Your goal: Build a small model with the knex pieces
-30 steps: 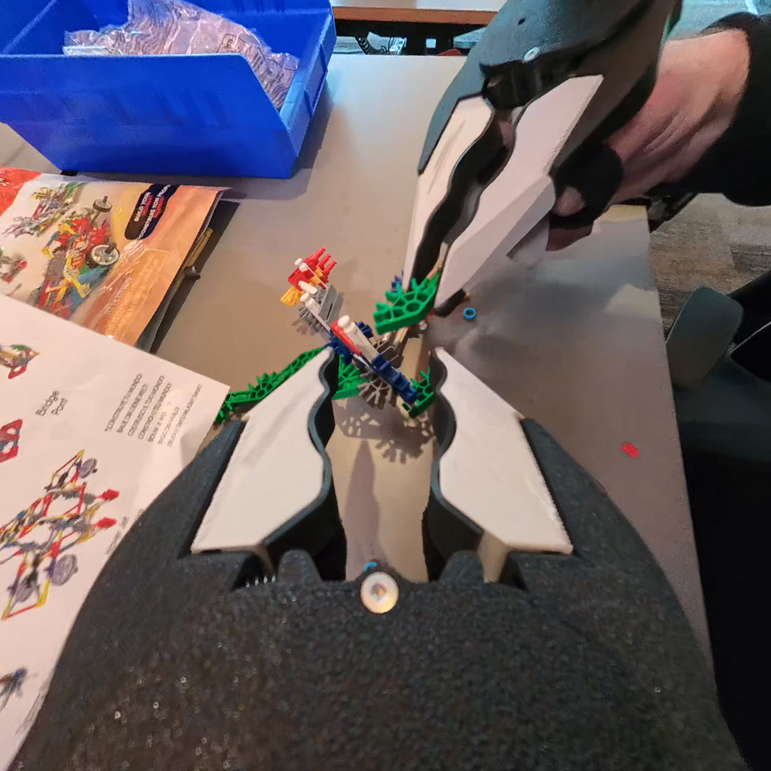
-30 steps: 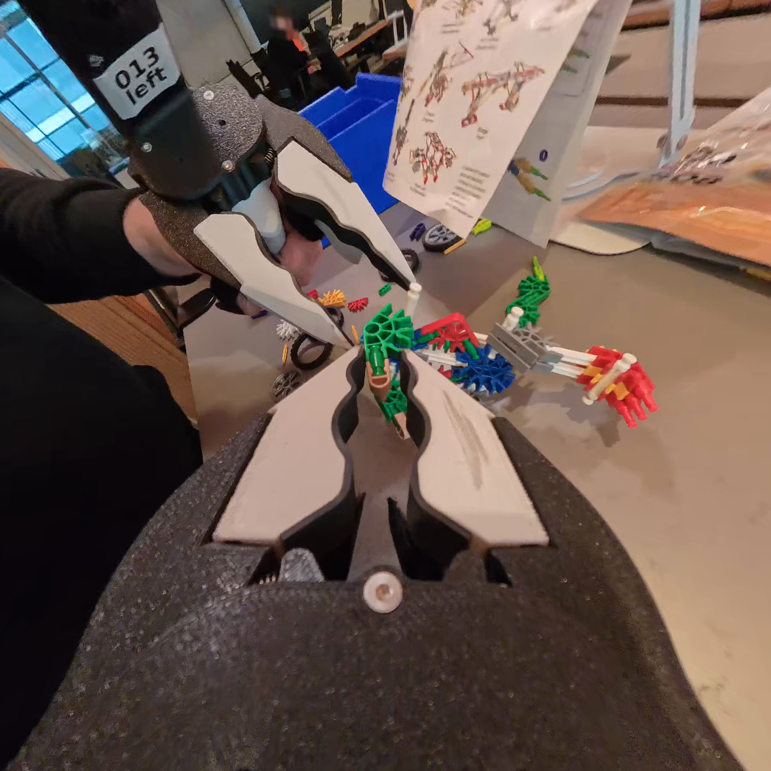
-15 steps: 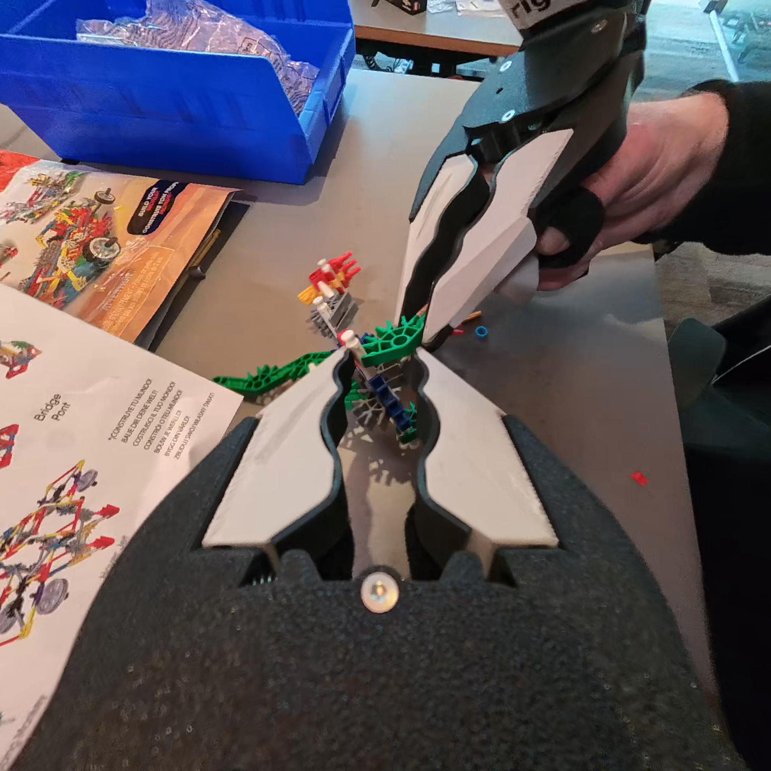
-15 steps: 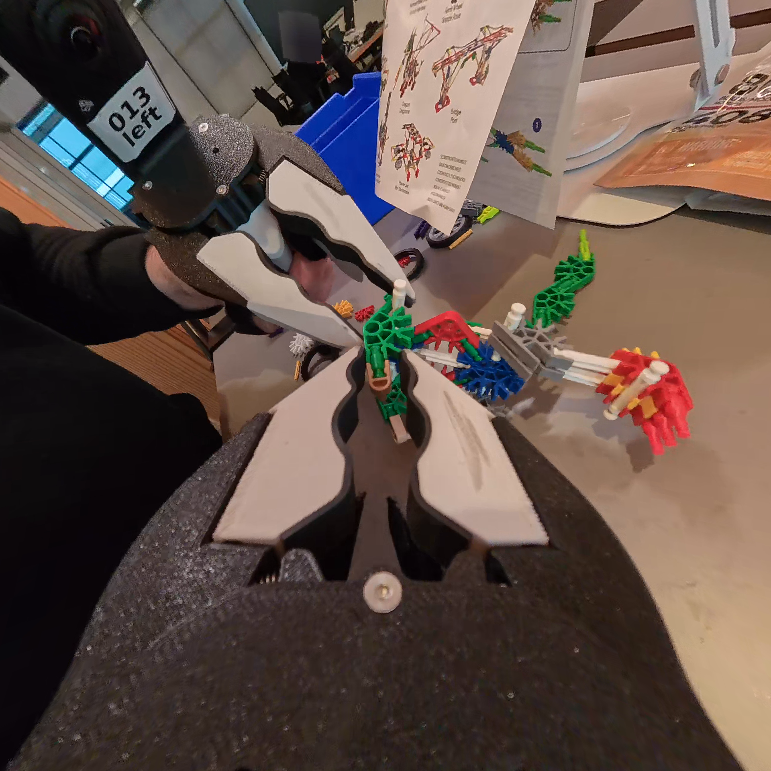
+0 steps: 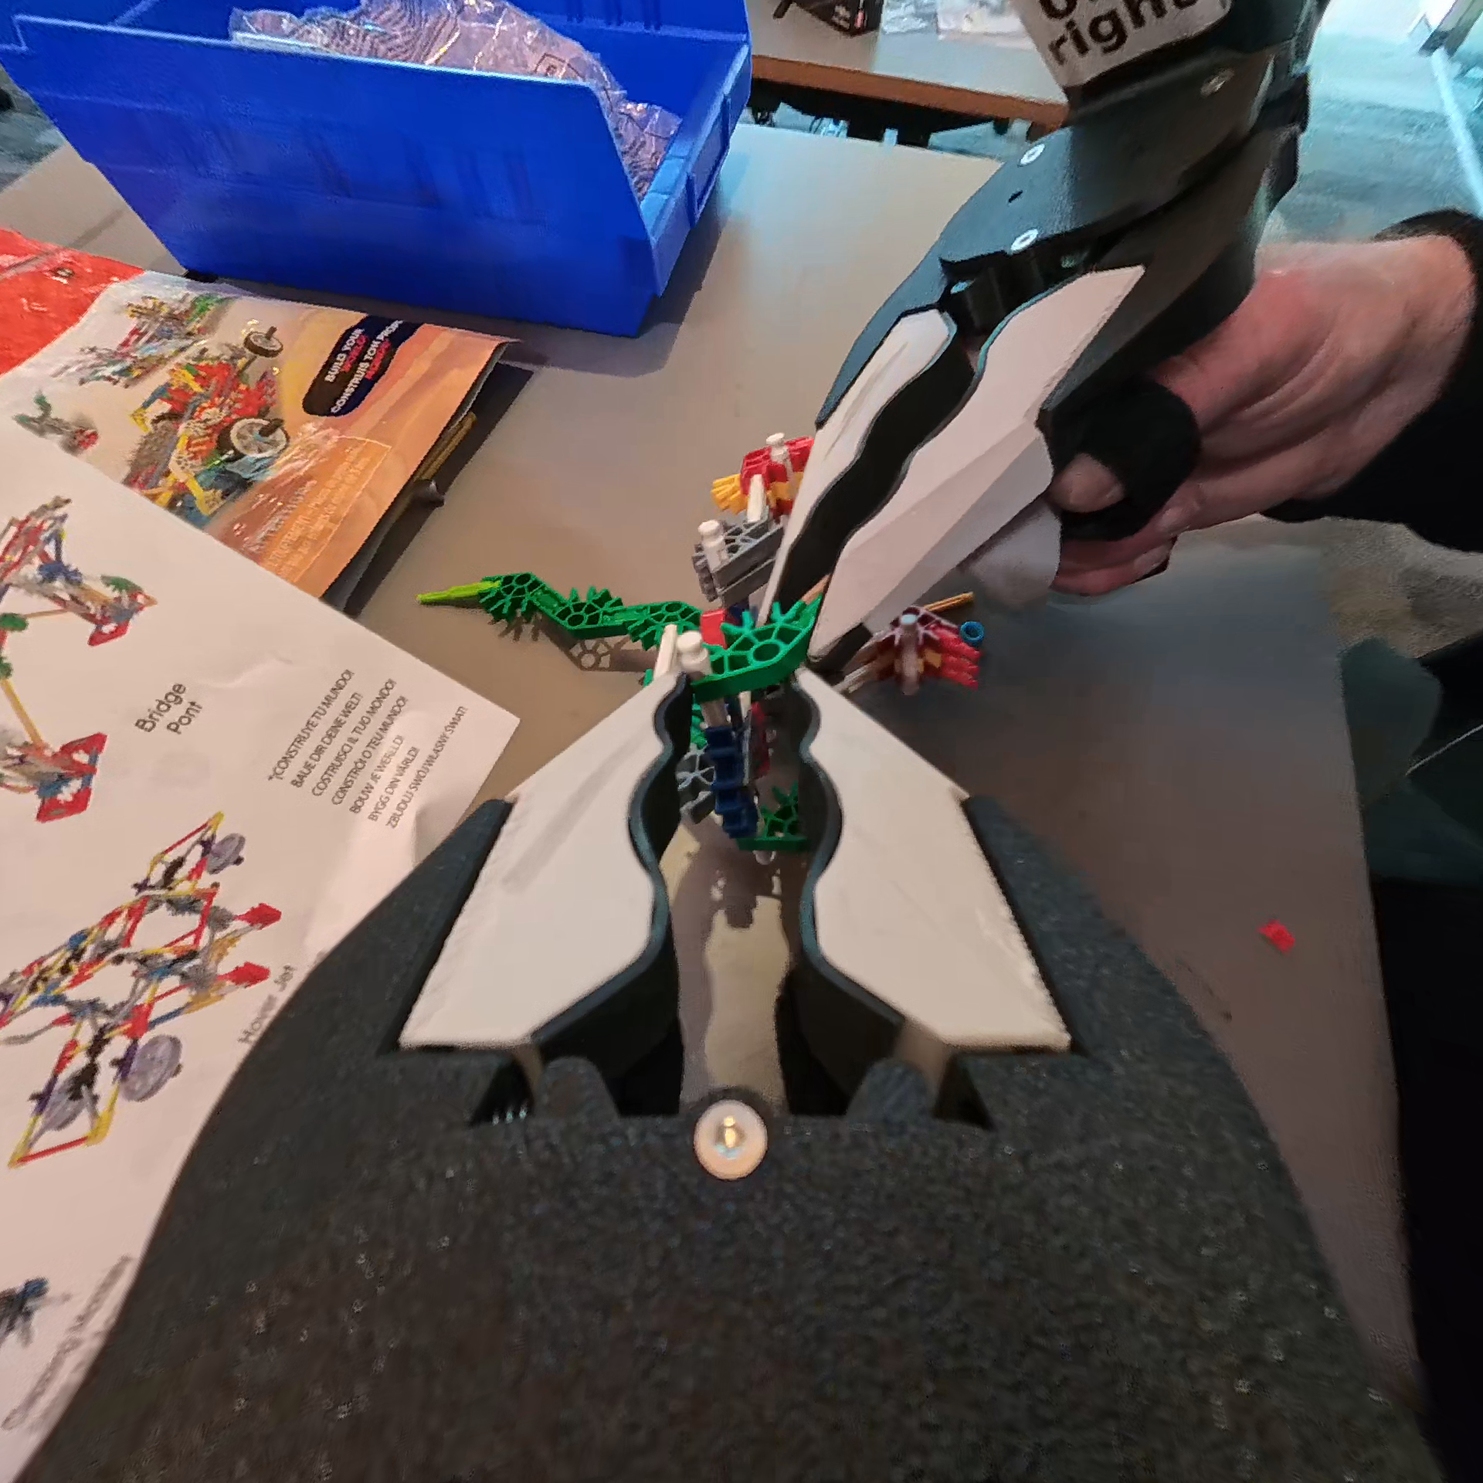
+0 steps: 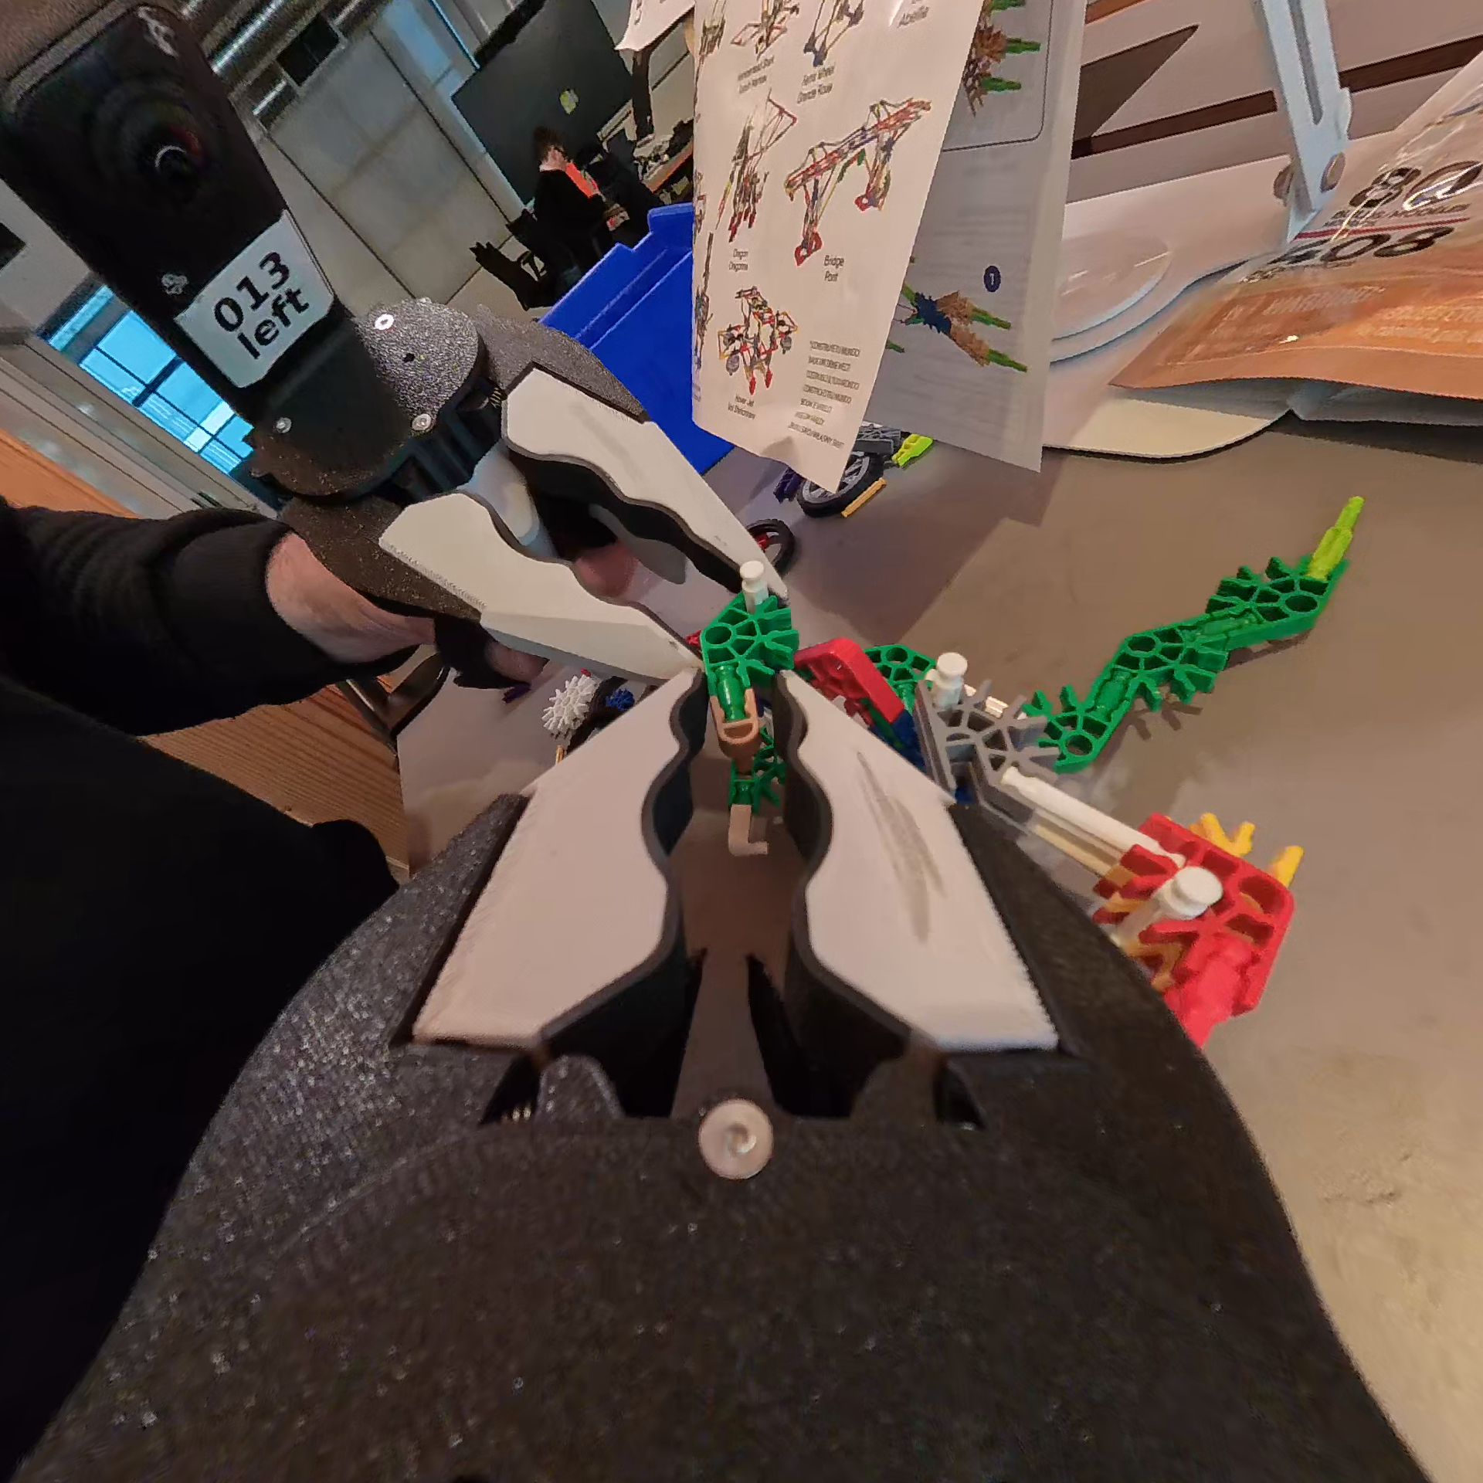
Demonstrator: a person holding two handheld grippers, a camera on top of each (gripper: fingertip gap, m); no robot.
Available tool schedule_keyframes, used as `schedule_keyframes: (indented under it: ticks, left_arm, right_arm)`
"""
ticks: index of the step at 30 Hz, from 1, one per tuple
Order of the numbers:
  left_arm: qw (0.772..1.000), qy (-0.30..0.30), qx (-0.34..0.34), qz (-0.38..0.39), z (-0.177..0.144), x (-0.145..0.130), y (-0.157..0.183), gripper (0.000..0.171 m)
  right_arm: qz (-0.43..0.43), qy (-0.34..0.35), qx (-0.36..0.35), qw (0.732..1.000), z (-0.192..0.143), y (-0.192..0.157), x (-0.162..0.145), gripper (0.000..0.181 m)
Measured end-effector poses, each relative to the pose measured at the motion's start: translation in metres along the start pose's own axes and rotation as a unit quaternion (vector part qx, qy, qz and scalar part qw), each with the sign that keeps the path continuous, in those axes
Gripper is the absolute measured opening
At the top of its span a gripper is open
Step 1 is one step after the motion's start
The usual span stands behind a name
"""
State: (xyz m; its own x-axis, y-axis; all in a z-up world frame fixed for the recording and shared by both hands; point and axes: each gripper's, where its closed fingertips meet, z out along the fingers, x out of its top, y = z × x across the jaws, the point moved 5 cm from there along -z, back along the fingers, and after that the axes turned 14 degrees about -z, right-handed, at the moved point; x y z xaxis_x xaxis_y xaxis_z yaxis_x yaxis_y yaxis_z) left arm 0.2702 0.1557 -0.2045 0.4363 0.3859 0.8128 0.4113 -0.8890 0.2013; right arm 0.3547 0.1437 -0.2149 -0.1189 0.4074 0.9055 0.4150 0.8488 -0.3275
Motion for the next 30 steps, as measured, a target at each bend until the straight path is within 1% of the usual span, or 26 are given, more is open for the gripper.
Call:
schedule_keyframes:
  ticks: [2,5,7,11,14,16,19,21,22,23,26,30]
  left_arm:
    - [1.0,-0.005,0.006,0.004,-0.001,0.001,-0.002,0.02]
    - [1.0,0.004,0.022,0.008,-0.004,0.005,-0.005,0.02]
    - [1.0,0.006,0.019,0.003,-0.004,0.006,-0.006,0.02]
    - [0.999,0.011,0.009,-0.034,-0.003,0.007,-0.01,0.033]
    - [0.998,0.021,-0.007,-0.067,-0.003,0.008,-0.01,0.033]
    - [0.994,0.04,-0.029,-0.094,-0.006,0.014,-0.009,0.034]
    - [0.995,0.036,-0.029,-0.089,-0.005,0.017,-0.01,0.036]
    - [0.995,0.029,-0.034,-0.091,-0.002,0.016,-0.008,0.044]
    - [0.995,0.027,-0.032,-0.091,-0.001,0.015,-0.008,0.044]
    - [0.995,0.026,-0.032,-0.089,-0.001,0.015,-0.009,0.039]
    - [0.995,0.037,-0.02,-0.085,-0.001,0.016,-0.011,0.018]
    - [0.997,0.039,-0.021,-0.07,-0.002,0.017,-0.01,0.016]
  right_arm:
    - [-0.001,0.001,-0.003,1.0,0.002,0.001,0.0,0.015]
    - [-0.005,0.005,-0.01,1.0,0.001,0.003,0.003,0.015]
    - [-0.007,0.006,-0.012,1.0,0.001,0.004,0.003,0.015]
    - [-0.013,0.008,-0.018,1.0,0.001,0.005,0.003,0.015]
    - [-0.018,0.009,-0.021,1.0,0.001,0.005,0.003,0.015]
    - [-0.019,0.007,-0.02,1.0,0.001,0.004,0.002,0.015]
    - [-0.021,0.009,-0.018,1.0,0.003,0.003,0.002,0.015]
    - [-0.021,0.011,-0.022,0.999,0.002,0.003,0.002,0.015]
    - [-0.022,0.01,-0.024,0.999,0.002,0.003,0.001,0.015]
    - [-0.022,0.011,-0.025,0.999,0.002,0.004,0.001,0.015]
    - [-0.025,0.012,-0.022,0.999,0.002,0.002,0.001,0.015]
    - [-0.023,0.014,-0.023,0.999,0.002,0.003,0.001,0.015]
